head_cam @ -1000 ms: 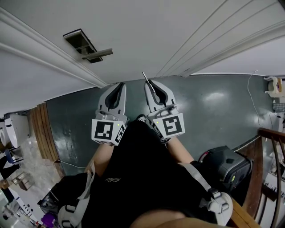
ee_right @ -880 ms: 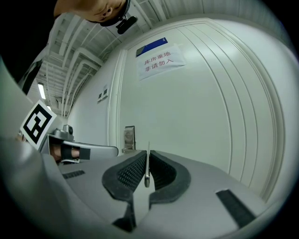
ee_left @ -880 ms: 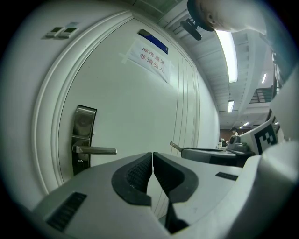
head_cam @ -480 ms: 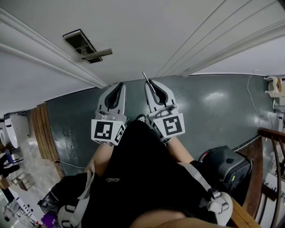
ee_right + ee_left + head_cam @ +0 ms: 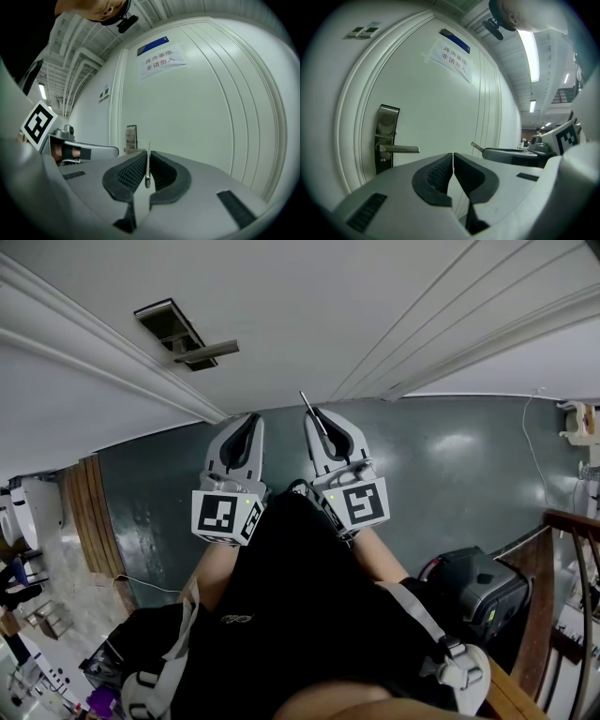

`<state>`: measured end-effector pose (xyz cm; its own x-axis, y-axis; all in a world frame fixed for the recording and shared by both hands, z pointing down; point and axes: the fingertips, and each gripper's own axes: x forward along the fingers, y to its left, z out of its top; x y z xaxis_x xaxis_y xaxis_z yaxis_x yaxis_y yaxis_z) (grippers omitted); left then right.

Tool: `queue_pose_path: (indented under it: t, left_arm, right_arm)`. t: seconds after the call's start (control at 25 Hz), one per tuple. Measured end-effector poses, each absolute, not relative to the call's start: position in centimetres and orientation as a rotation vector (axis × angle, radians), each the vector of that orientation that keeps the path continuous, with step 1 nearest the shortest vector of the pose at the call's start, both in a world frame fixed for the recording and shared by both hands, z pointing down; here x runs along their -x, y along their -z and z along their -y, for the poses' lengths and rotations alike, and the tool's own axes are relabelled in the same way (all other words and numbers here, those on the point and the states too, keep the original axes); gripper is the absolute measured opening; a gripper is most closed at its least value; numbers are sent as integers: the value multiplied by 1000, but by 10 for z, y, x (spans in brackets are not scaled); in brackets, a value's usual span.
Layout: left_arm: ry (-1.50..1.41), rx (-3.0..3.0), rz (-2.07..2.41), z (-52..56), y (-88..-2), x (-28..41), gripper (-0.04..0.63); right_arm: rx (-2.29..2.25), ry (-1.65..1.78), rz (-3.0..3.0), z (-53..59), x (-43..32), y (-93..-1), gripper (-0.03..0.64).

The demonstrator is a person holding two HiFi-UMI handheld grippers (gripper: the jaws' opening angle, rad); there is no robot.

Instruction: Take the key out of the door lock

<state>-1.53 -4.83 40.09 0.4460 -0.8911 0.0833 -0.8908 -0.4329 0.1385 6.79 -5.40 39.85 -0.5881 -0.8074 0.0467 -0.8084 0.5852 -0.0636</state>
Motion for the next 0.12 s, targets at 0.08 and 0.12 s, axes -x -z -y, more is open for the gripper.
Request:
queue_pose_path:
  t: [0.08, 0.12]
  left_arm:
    - [-2, -2530, 1574, 49, -400, 15, 28]
    - [-6, -2529, 1575, 49, -400, 15, 28]
  right_arm:
    - [-1416, -117, 2789, 54, -67, -398, 31]
    - [-1414, -114, 2791, 55, -67, -398, 31]
